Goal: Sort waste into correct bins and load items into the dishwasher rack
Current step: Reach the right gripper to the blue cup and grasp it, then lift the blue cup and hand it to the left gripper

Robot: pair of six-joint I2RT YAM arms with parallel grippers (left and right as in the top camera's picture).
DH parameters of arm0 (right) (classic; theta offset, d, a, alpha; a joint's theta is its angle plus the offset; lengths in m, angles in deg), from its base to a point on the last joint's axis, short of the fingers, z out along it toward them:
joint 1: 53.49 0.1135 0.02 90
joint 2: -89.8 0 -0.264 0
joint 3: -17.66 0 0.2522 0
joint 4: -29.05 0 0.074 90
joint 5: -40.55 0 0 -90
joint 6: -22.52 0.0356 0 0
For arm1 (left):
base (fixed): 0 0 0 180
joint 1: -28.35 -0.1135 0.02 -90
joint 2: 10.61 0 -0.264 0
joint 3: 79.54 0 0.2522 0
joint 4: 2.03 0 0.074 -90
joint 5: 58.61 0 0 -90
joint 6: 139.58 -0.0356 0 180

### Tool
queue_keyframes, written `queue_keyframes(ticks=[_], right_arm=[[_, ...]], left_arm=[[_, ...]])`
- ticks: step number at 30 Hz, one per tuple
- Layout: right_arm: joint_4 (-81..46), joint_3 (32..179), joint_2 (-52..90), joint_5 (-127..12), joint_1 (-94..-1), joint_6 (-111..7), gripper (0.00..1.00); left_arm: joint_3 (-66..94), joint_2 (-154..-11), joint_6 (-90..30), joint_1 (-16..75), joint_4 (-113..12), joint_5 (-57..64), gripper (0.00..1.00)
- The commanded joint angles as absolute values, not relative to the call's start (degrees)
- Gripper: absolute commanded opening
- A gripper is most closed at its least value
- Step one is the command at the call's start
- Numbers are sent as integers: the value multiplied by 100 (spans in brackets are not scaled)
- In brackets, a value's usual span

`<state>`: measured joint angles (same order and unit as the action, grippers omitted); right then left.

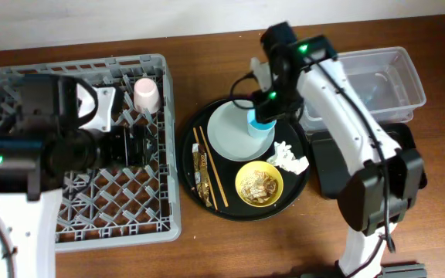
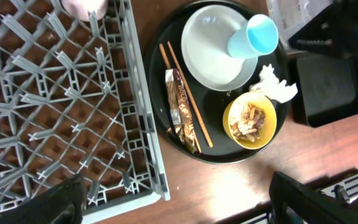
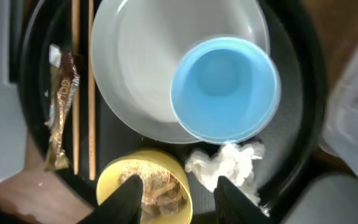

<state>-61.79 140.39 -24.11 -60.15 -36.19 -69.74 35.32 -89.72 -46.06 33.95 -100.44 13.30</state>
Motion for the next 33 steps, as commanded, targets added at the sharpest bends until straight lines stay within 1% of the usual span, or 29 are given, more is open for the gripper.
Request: queue_keyframes(ticks=[1, 3, 4, 5, 7, 13, 15, 16, 17, 19, 20, 21, 23, 24, 26, 27, 29, 30, 32, 33], right_arm=[[-5508, 13403, -2413, -6028, -3392, -7178, 40], [-5073, 13148, -2413, -5869, -3322, -7178, 40], [-4811, 13003, -2413, -5764, -3316, -7178, 42], [-4638, 12896, -2413, -5685, -3316, -7176, 43], [-4332, 12689, -2426, -5607, -3327, -7176, 43], [-3725, 11996, -2435, -5607, -3327, -7176, 42], [-3609, 11913, -2435, -5609, -3327, -7176, 26], [-3655, 11983, -2418, -5607, -3327, -7176, 14], [-3773, 12107, -2402, -5607, -3331, -7178, 12], [-4350, 12728, -2391, -5607, -3331, -7178, 11], [-4571, 12973, -2391, -5609, -3331, -7178, 4], [-4853, 13296, -2391, -5609, -3331, -7178, 4], [-5432, 13932, -2391, -5642, -3331, -7176, 4], [-5847, 14417, -2391, -5731, -3333, -7178, 4], [-6689, 15543, -2380, -6291, -3366, -7186, 4], [-6920, 15882, -2376, -6590, -3386, -7300, 4], [-7530, 16721, -2365, -7819, -3514, -7868, 4], [-7856, 17136, -2363, -8494, -3639, -8168, 4], [-8206, 17611, -2341, -9451, -3923, -8544, 4], [-8203, 17615, -2262, -9768, -4054, -8563, 4]], left_arm=[[3551, -9154, -4595, 3391, -10037, 1210, 89], [3551, -9193, -4595, 3393, -10026, 1210, 89], [3551, -9200, -4597, 3391, -10028, 1215, 89], [3551, -9202, -4597, 3393, -10031, 1225, 83], [3551, -9202, -4660, 3391, -10035, 1225, 79], [3551, -9202, -4658, 3391, -10026, 1228, 78], [3551, -9202, -4658, 3391, -10002, 1228, 78], [3551, -9202, -4658, 3391, -9998, 1228, 77], [3551, -9202, -4658, 3391, -9989, 1228, 77], [3551, -9202, -4658, 3391, -9982, 1228, 78], [3551, -9202, -4658, 3391, -9982, 1228, 78], [3551, -9202, -4658, 3391, -9985, 1228, 78], [3551, -9202, -4660, 3393, -9989, 1215, 69], [3551, -9202, -4686, 3393, -9987, 1134, 69], [3551, -9202, -5150, 3391, -9829, 213, 70], [3551, -9204, -5270, 3391, -9749, -165, 75], [3551, -9204, -5709, 3391, -9458, -1321, 83], [3551, -9204, -5948, 3391, -9263, -1983, 92], [3551, -9204, -6177, 3391, -8918, -2680, 99], [3551, -9204, -6175, 3391, -8743, -2862, 99]])
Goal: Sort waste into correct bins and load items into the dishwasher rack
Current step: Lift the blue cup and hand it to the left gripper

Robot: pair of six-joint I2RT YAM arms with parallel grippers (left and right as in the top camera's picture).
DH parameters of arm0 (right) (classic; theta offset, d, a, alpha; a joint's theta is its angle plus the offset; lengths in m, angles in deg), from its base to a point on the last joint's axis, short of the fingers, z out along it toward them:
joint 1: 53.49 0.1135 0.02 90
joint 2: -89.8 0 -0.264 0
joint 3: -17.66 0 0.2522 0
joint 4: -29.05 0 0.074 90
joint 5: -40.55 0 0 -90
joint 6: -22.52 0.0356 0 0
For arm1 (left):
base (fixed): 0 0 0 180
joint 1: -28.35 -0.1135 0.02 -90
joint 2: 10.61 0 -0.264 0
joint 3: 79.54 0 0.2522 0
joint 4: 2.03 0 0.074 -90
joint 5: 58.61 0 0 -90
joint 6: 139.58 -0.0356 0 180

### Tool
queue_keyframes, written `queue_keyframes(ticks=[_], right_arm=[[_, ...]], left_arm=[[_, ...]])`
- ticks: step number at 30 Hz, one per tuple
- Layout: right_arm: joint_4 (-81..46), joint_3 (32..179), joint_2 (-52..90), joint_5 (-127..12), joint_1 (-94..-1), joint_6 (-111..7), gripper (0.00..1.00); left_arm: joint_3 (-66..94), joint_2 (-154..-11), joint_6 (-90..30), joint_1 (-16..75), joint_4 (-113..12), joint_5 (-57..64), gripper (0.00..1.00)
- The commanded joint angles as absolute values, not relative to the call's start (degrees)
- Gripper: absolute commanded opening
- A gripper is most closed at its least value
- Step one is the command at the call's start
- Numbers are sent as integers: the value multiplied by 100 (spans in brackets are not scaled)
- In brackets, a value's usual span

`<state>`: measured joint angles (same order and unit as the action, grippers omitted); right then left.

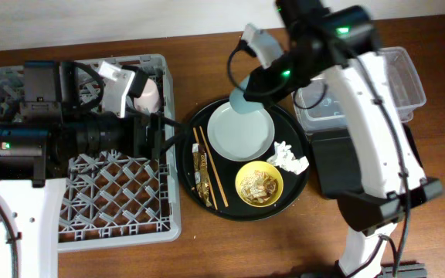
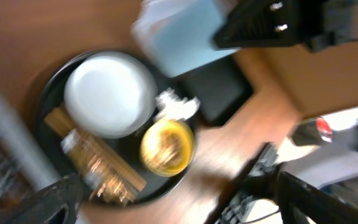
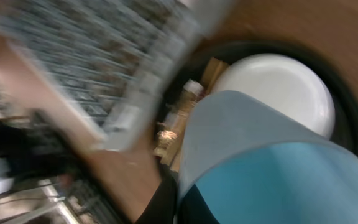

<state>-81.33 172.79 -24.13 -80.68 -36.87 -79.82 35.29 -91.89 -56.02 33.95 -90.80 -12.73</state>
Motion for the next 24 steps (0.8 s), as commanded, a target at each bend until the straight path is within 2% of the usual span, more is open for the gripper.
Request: queue_keyframes(ticks=[1, 5, 11, 15, 22, 24], right_arm=[[-8203, 17613, -2201, -10186, -4199, -8662, 4], [-8203, 17613, -2042, -11552, -4540, -8876, 4], [-8201, 17613, -1830, -12315, -4483, -8865, 4], [-8203, 17613, -1480, -12339, -4481, -8843, 4], [-8203, 17613, -1137, -12231, -4461, -8845, 4], [-8201, 17606, -1139, -12227, -4319, -8848, 4]], left_arm=[[3551, -9204, -6175, 3391, -8581, -2932, 99], [3551, -9272, -6282, 3391, -8206, -2927, 99], [3551, -9722, -6302, 3391, -7891, -3349, 99], [3551, -10085, -6302, 3391, -7493, -4564, 99], [3551, -10146, -6472, 3620, -7148, -5845, 99], [3551, -10124, -6490, 3845, -7058, -5878, 99]])
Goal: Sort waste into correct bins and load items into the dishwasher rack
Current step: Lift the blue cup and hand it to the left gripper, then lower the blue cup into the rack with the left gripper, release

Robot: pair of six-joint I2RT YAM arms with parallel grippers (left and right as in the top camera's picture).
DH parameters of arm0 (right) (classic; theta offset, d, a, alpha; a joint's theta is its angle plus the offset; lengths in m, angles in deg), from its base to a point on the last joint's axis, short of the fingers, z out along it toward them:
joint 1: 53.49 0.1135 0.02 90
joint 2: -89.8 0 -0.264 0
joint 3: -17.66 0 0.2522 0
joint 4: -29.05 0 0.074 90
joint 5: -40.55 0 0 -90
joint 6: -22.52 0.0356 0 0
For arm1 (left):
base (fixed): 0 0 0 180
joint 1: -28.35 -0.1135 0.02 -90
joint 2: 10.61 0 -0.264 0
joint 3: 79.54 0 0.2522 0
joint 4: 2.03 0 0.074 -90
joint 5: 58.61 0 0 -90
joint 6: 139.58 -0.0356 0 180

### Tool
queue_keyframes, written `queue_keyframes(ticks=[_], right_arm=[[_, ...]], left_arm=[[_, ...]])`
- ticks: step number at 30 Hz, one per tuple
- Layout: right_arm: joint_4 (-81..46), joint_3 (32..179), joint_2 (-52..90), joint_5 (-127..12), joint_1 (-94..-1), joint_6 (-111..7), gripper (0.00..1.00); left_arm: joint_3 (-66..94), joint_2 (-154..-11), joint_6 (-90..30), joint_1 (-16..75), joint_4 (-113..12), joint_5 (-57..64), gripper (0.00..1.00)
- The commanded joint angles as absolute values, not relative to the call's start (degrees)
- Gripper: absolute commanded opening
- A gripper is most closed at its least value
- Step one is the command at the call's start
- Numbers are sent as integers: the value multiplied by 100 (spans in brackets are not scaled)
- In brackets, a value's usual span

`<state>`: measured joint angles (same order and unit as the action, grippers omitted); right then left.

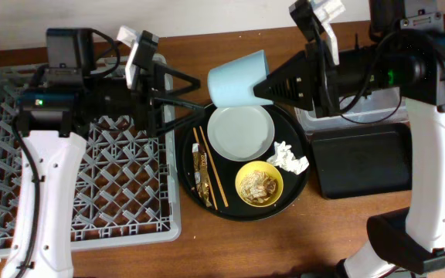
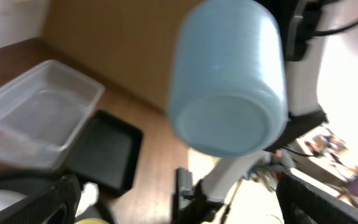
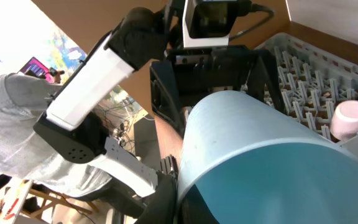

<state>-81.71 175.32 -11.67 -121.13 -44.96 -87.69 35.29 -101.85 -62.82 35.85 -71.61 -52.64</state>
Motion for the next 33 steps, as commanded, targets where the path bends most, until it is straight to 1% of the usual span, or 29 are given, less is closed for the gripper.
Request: queue_keyframes(ticks=[1, 6, 11, 12, 16, 18, 20, 21, 23, 24, 25, 26, 27, 29, 30, 33], right_arm=[[-8201, 17606, -1139, -12201, -4214, -8850, 4], [-8201, 17606, -1139, -11630, -3875, -8852, 4], [-8203, 17606, -1143, -11451, -3847, -8848, 4], [-8203, 17606, -1143, -11366, -3847, -8848, 4], [-8201, 17606, -1143, -11324, -3847, -8848, 4], [-8201, 17606, -1143, -11324, -3847, -8850, 4], [-8201, 17606, -1143, -11322, -3847, -8850, 4], [-8201, 17606, -1143, -11322, -3847, -8848, 9], [-8201, 17609, -1143, -11322, -3869, -8848, 15], [-8201, 17609, -1143, -11324, -3906, -8848, 17], [-8201, 17609, -1143, -11324, -3949, -8845, 17], [-8201, 17609, -1143, -11324, -3984, -8848, 20], [-8203, 17609, -1143, -11324, -4048, -8845, 30], [-8201, 17609, -1143, -11324, -4192, -8843, 42], [-8201, 17609, -1143, -11322, -4282, -8843, 47], [-8203, 17609, -1143, -11316, -4671, -8843, 55]], left_arm=[[3553, -10122, -6490, 3950, -7017, -5878, 99], [3553, -10089, -6490, 4289, -6868, -5880, 98], [3553, -10008, -6487, 4320, -6741, -5878, 89], [3553, -9993, -6487, 4320, -6741, -5878, 84], [3553, -9962, -6487, 4320, -6739, -5880, 79], [3553, -9962, -6485, 4320, -6739, -5880, 71], [3553, -9962, -6487, 4320, -6721, -5878, 60], [3553, -9962, -6487, 4320, -6715, -5861, 56], [3553, -9962, -6479, 4320, -6702, -5703, 54], [3553, -9962, -6441, 4320, -6702, -5522, 51], [3553, -9962, -6398, 4320, -6706, -5323, 50], [3553, -9962, -6319, 4320, -6708, -5133, 50], [3553, -9962, -6245, 4320, -6708, -4919, 50], [3553, -9960, -6157, 4318, -6735, -4514, 50], [3553, -9960, -6033, 4309, -6780, -4088, 50], [3553, -9960, -5766, 4221, -7124, -2768, 45]])
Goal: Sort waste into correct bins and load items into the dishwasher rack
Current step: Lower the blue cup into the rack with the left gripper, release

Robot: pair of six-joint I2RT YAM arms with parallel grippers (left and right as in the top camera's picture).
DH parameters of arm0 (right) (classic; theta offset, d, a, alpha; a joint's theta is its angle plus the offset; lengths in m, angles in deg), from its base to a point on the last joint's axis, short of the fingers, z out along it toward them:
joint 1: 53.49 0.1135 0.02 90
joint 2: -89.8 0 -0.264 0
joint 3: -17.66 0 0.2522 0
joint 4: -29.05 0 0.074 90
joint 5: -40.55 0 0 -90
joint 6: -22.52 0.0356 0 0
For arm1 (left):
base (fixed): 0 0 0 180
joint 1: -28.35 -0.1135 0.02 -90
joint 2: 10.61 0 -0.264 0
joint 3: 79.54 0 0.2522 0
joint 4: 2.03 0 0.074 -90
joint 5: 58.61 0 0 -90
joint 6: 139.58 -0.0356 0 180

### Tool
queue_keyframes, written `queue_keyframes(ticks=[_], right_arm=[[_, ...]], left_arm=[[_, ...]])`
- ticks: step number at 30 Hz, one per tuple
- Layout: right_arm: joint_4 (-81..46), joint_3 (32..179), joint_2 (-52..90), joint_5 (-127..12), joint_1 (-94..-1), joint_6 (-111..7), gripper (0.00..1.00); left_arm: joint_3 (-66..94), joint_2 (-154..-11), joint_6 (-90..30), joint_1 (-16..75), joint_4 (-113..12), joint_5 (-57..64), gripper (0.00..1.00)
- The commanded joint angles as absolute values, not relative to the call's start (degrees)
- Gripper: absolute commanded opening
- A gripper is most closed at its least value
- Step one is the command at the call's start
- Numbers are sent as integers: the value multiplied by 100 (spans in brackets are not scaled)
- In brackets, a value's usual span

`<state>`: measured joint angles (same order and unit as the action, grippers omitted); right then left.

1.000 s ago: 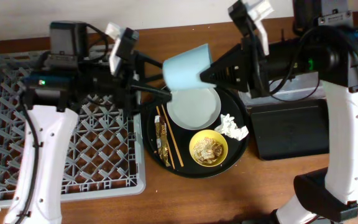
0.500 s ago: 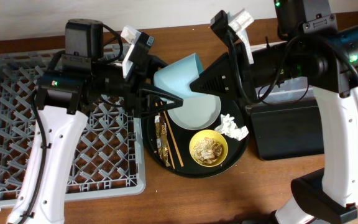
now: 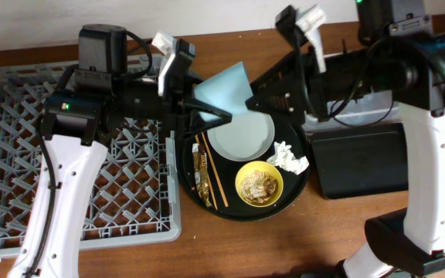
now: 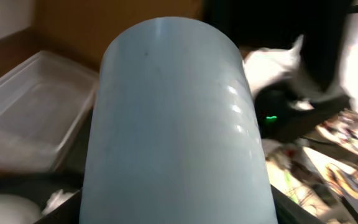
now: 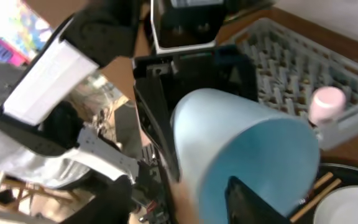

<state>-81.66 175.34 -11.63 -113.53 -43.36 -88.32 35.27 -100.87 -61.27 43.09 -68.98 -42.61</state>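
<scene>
A light blue cup [image 3: 222,89] hangs on its side in the air above the gap between the grey dishwasher rack [image 3: 76,233] and the black tray [image 3: 194,193]. My left gripper [image 3: 207,112] is shut on the cup, which fills the left wrist view [image 4: 173,124]. My right gripper [image 3: 257,93] is at the cup's mouth, and in the right wrist view its fingers [image 5: 253,199] stand apart, open, at the cup [image 5: 241,143]. A pink cup [image 5: 326,102] stands in the rack.
The tray holds a white plate [image 3: 242,139], a yellow bowl of scraps [image 3: 259,184], chopsticks [image 3: 211,174], a wrapper [image 3: 202,174] and a crumpled tissue [image 3: 288,158]. A black bin [image 3: 361,166] and a clear bin [image 3: 346,116] sit at the right.
My left gripper has come up to the cup and shut on it. My right gripper, then shut on the cup's rim, now stands open. Both arms have come closer together.
The cup stood on the white plate with my right gripper above it and my left gripper over the rack. My right gripper then held the cup over the tray, then higher and sideways toward the left arm. Now my left gripper holds it.
</scene>
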Motion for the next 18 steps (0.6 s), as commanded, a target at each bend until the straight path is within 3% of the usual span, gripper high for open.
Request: queue_keyframes(ticks=[1, 3, 7, 9, 13, 18], right_arm=[[-8201, 17609, -1143, -11292, -4780, -8845, 57], [-8203, 17609, -1143, -10920, -5016, -8793, 59], [-8203, 17609, -1146, -8789, -5364, -8170, 68], [-8203, 17606, -1148, -7528, -5453, -7853, 99], [-8203, 17606, -1183, -5779, -5475, -7639, 99], [-8201, 17606, -1183, -5349, -5475, -7641, 99]], left_arm=[[3553, -9960, -5672, 4193, -7279, -2328, 44], [3553, -9960, -5414, 4141, -7688, -1181, 44], [3551, -9962, -4599, 4130, -8540, 1536, 44], [3551, -9962, -4304, 4130, -8855, 2421, 45], [3540, -10026, -3921, 4130, -9198, 3407, 45], [3508, -10441, -3845, 4130, -9150, 3485, 45]])
